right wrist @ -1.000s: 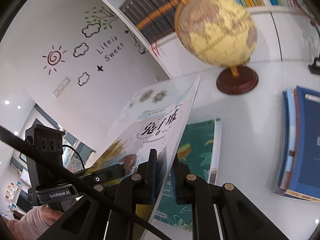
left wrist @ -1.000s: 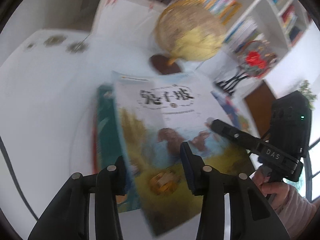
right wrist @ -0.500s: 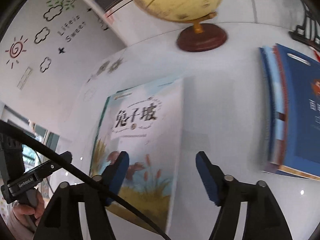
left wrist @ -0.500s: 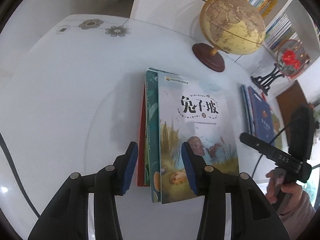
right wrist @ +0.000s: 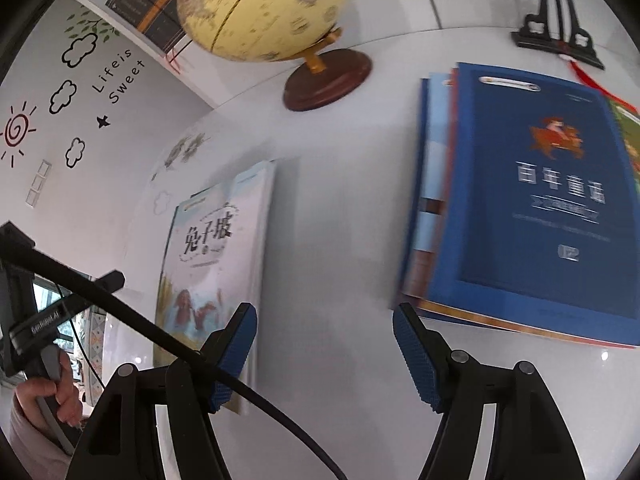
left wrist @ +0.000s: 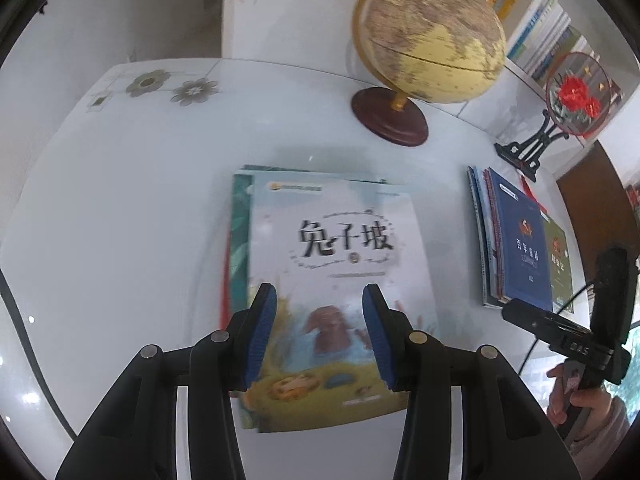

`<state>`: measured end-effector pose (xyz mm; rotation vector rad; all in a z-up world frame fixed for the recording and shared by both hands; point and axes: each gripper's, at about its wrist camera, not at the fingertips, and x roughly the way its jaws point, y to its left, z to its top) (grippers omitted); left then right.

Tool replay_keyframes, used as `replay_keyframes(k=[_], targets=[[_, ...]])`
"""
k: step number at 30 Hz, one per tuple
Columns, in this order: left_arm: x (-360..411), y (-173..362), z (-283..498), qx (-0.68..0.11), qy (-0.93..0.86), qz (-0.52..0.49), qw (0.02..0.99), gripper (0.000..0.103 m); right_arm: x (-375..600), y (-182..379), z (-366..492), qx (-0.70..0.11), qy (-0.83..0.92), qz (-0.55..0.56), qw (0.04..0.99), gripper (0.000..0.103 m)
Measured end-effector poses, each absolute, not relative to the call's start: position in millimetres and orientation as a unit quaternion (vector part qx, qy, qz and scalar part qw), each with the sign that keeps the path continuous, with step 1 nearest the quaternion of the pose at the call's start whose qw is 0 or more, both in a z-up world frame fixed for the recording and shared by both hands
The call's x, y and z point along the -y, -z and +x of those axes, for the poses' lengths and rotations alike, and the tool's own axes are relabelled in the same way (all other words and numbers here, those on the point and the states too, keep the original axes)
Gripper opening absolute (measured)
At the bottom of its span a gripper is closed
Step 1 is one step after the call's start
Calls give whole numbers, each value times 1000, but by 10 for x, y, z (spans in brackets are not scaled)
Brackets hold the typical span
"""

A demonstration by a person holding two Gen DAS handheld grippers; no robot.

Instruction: Organize books

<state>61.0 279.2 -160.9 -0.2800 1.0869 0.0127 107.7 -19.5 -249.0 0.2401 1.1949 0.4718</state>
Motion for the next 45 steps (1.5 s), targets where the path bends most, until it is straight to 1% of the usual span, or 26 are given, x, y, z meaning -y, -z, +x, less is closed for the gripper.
replay_keyframes(k=[5, 11, 19, 23, 27, 30, 33, 37, 38, 39, 41, 42, 43, 45], targets=[[-2458, 1629, 732, -526, 11, -127, 841, 42, 490, 2461, 1050, -555, -222, 139, 790, 69], [-1986, 1663, 904, -538, 52, -125, 832, 42, 856, 2374, 1021, -550, -204, 130, 799, 69], [-1286, 1740, 1167, -553, 98, -97, 822, 42, 1298, 2175, 988, -543, -165, 49, 822, 69], [-1018, 1809, 1303, -563, 123, -110, 810, 42, 1638, 2203, 993, -541, -149, 86, 823, 69], [-821, 1878, 1450, -544, 144, -139, 815, 42, 1867, 2285, 1099, -530, -137, 124, 828, 69], [-703, 1998, 1541, -525, 172, -169, 817, 42, 1923, 2360, 1183, -506, -135, 119, 844, 69], [-575, 2130, 1612, -511, 183, -168, 823, 42, 1958, 2487, 1249, -485, -137, 131, 853, 69], [-485, 2227, 1653, -491, 177, -142, 841, 42, 1977, 2597, 1299, -467, -141, 143, 861, 69], [-481, 2235, 1660, -482, 184, -140, 845, 47, 1983, 2606, 1309, -458, -144, 147, 865, 69], [-484, 2248, 1678, -477, 188, -141, 847, 48, 1987, 2610, 1307, -451, -150, 154, 867, 69], [-506, 2271, 1719, -468, 198, -149, 848, 55, 1999, 2650, 1346, -440, -157, 166, 869, 74], [-514, 2276, 1743, -463, 207, -155, 848, 57, 2004, 2684, 1385, -440, -163, 175, 865, 74], [-516, 2280, 1766, -457, 213, -160, 848, 62, 2004, 2710, 1423, -441, -168, 183, 862, 75], [-481, 2282, 1805, -448, 224, -154, 852, 66, 2022, 2740, 1481, -436, -172, 201, 860, 75]])
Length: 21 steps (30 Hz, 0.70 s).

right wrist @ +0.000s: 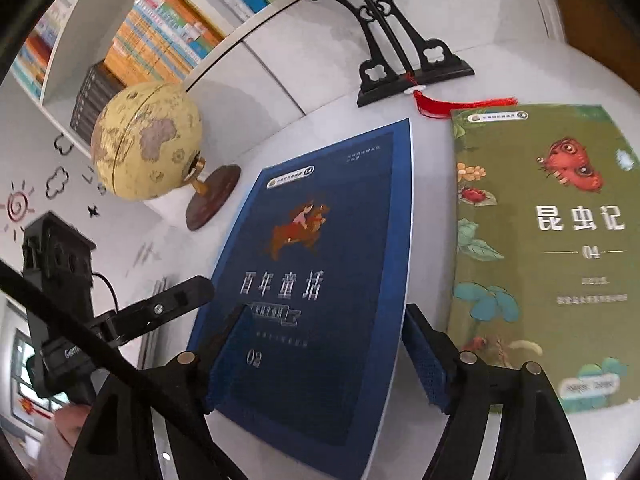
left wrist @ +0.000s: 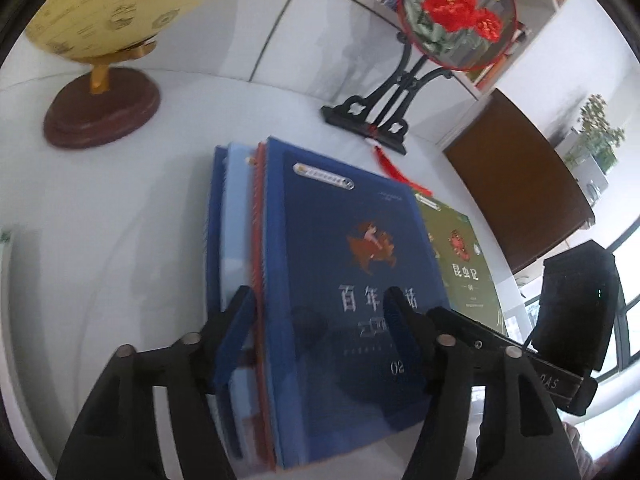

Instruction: Organize books

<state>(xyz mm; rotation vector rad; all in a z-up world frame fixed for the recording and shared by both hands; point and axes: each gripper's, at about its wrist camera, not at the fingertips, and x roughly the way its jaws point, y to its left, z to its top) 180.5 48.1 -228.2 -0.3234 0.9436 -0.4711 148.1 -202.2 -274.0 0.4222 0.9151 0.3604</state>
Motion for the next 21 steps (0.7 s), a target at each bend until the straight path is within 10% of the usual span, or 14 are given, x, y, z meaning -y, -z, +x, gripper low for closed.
replay_keyframes(k=[21], targets=[[-79, 2174, 1817, -414, 216, -141, 873, 70, 2412, 2661, 1488, -405, -166, 259, 861, 72]])
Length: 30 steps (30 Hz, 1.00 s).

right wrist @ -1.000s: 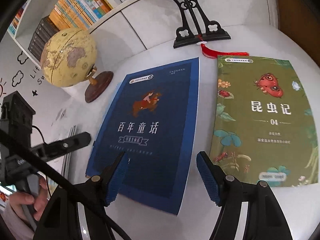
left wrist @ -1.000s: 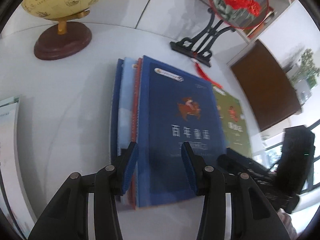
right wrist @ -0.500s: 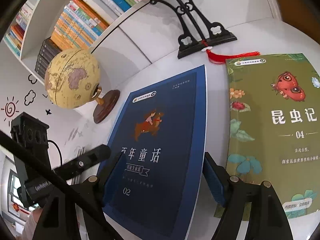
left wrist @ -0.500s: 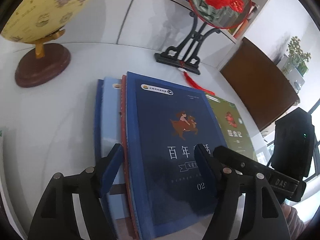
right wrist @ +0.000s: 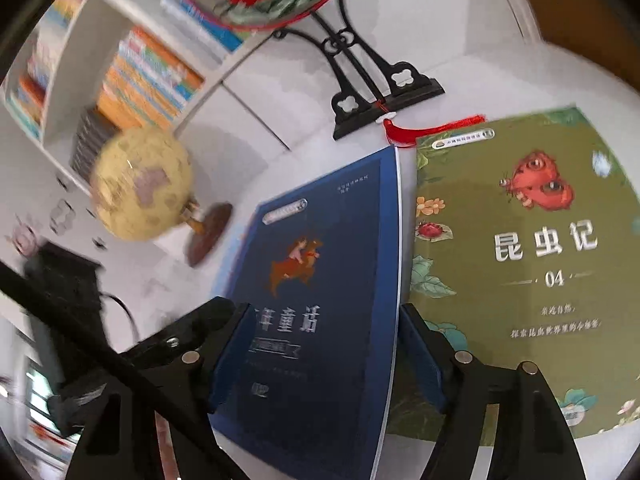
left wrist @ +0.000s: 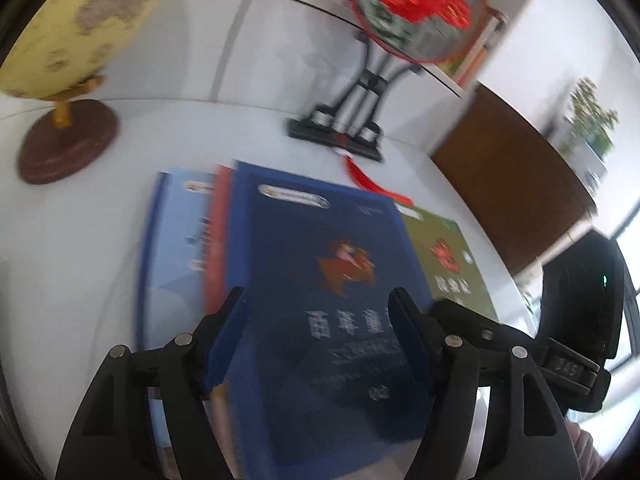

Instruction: Organize books

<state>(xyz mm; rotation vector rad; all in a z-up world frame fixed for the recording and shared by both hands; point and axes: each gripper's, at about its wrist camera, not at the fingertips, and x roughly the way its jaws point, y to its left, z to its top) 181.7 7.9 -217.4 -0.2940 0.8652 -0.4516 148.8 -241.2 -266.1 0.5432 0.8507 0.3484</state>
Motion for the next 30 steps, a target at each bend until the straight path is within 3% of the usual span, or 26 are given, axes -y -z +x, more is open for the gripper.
replay_keyframes(k=[9, 11, 18, 21, 23, 30], targets=[[-179, 2224, 1917, -427, 198, -144, 870, 72, 2459, 2715, 1535, -411, -185, 280, 848, 72], [-193, 2230, 1946, -428, 225, -169, 859, 79, 2452, 2724, 1550, -411, -190, 278, 847, 72], [-187, 2269, 1937, -412, 258, -185, 854, 88, 2382, 2755, 1584, -414, -195, 244, 855, 72], [-230, 2262, 1964, -418, 254, -215, 845, 88, 2370, 2770, 1583, -415, -194, 234, 858, 68], [-219, 2272, 1973, -421, 263, -230, 837, 88, 2394, 2766, 1572, -416, -181, 233, 860, 55], [31, 2268, 1885, -417, 266, -232, 838, 88, 2550, 2528, 1459, -388, -157, 202, 886, 50]])
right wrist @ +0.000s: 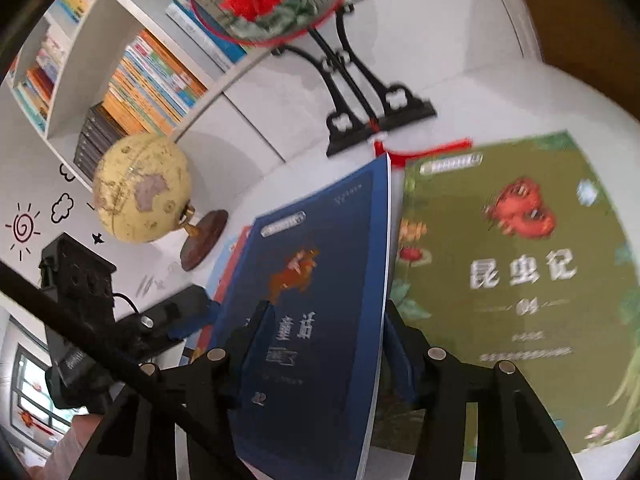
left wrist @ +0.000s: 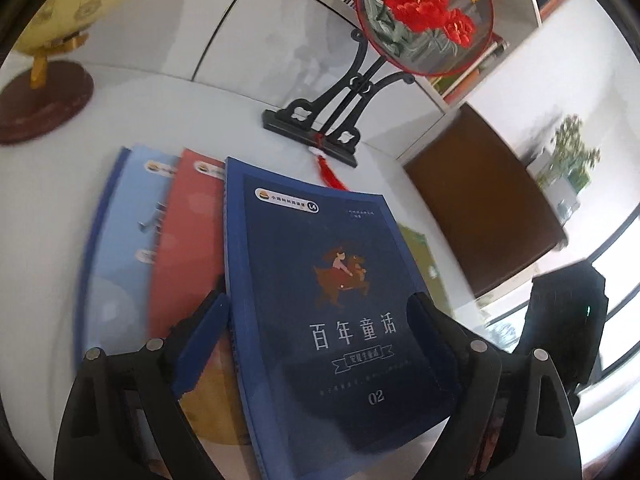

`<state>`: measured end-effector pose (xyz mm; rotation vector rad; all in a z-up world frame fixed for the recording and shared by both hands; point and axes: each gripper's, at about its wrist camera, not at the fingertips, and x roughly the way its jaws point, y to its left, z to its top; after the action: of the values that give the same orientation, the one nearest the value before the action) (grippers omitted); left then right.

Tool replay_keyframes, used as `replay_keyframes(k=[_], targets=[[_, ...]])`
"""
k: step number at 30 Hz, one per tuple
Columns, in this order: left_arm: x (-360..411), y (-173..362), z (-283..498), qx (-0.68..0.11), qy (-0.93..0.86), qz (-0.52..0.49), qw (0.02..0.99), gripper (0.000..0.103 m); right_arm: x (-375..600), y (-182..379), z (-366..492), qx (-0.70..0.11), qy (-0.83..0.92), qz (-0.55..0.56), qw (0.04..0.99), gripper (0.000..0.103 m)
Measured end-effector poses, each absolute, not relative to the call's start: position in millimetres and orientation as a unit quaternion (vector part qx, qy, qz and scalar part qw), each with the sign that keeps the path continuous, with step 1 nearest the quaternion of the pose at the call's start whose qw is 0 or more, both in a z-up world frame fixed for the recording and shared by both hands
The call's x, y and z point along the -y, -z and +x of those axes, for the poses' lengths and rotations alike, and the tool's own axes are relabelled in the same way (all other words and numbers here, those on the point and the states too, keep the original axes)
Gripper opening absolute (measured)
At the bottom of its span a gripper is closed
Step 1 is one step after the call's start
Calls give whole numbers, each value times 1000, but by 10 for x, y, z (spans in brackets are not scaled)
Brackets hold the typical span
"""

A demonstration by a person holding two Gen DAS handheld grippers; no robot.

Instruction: Organize books

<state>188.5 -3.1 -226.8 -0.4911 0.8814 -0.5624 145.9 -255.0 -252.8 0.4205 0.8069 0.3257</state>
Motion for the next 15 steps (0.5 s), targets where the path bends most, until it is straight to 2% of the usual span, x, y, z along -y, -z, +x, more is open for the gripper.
replay_keyframes(k=[2, 4, 5, 7, 11, 15], targets=[[29, 2287, 1891, -412, 269, -257, 832, 88, 2593, 2454, 1429, -379, -145, 186, 895, 32], [42, 2280, 1891, -404, 280, -275, 826, 87, 2721, 2450, 1431, -378, -163, 219, 885, 21], [65, 2263, 1877, -397, 296, -280, 823, 82, 2760, 2467, 1435, -376, -178, 239, 877, 21], [213, 2311, 1880, -411, 335, -296, 795, 81, 2823, 2588, 1477, -385, -222, 294, 846, 20], [531, 2234, 1773, -415, 304, -186, 837, 80, 2584, 2649, 1463, -411, -191, 224, 863, 17], [560, 2162, 1739, -436, 269, -142, 847, 81, 2601, 2615, 1434, -394, -185, 243, 867, 12]])
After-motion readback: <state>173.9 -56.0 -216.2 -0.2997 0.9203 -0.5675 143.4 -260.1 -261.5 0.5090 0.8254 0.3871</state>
